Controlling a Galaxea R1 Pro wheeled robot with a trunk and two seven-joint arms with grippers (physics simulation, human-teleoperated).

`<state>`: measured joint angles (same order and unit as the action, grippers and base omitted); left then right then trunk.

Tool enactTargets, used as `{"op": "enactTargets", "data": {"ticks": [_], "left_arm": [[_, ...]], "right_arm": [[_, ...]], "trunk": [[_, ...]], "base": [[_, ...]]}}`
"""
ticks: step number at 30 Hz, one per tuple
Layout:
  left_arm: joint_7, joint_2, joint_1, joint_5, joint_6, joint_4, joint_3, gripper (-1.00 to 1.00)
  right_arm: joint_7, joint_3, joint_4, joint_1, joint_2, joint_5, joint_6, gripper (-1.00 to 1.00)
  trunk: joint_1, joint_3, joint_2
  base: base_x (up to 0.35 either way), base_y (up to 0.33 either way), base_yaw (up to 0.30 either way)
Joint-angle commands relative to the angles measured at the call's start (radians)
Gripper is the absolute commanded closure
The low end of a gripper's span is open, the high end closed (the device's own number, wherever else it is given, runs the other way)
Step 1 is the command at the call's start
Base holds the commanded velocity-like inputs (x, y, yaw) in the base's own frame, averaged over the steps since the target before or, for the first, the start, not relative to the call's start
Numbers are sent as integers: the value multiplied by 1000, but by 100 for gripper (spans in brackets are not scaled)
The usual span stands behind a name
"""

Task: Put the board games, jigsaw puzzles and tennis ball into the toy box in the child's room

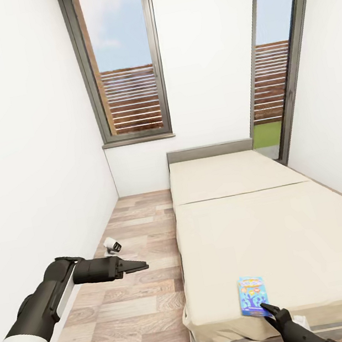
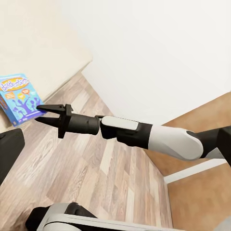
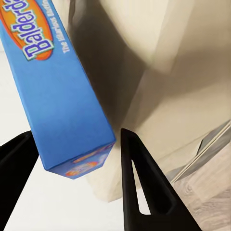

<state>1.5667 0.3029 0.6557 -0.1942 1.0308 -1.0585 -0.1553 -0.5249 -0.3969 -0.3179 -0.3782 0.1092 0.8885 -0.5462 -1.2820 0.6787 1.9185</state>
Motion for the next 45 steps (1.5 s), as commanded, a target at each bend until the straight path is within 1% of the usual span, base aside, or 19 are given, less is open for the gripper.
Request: {"op": "enactTargets", "data": {"ticks": [1, 8, 28, 31, 33, 34, 37, 38, 39, 43, 45], "left_arm": [[4, 1, 1, -1, 10, 0, -3, -100], [4, 2, 1, -1, 12, 0, 1, -100], [4, 2, 1, -1, 14, 0, 4, -100], [4, 2, 1, -1, 13, 0, 3, -100], [4, 2, 1, -1, 13, 0, 3, -100], [4, 2, 1, -1, 13, 0, 3, -100], [4, 2, 1, -1, 13, 0, 3, -100], [4, 2, 1, -1, 12, 0, 4, -100], [4, 3, 1, -1, 12, 0, 4, -100], [4, 5, 1, -1, 12, 0, 6, -100], [4, 6, 1, -1, 12, 0, 6, -100]], "right_arm": [[0, -5, 0, -1, 0, 3, -8, 100], [-2, 1, 0, -1, 0, 3, -8, 100], [-3, 3, 0, -1, 0, 1, -6, 100], [-4, 7, -26, -1, 0, 1, -3, 100], [-4, 31, -55, -1, 0, 1, -2, 100], [-4, 79, -88, -1, 0, 2, -2, 100], [-3, 136, -129, -1, 0, 3, -3, 100], [-2, 159, -156, -1, -1, 5, -5, 100], [-1, 175, -185, -4, -1, 8, -7, 100], [2, 195, -286, -21, -1, 15, -23, 100], [2, 200, -337, -26, -2, 16, -57, 100]], "trunk": [[0, 1, 0], [0, 1, 0], [77, -62, -140], [88, -71, -161], [96, -77, -175], [100, -80, -182], [111, -90, -203], [115, -93, -210], [119, -96, -217], [134, -109, -245], [142, -115, -259]], "base": [[0, 0, 0], [0, 0, 0], [0, 0, 0], [0, 0, 0], [0, 0, 0], [0, 0, 0], [0, 0, 0], [0, 0, 0], [0, 0, 0], [0, 0, 0], [0, 0, 0]]}}
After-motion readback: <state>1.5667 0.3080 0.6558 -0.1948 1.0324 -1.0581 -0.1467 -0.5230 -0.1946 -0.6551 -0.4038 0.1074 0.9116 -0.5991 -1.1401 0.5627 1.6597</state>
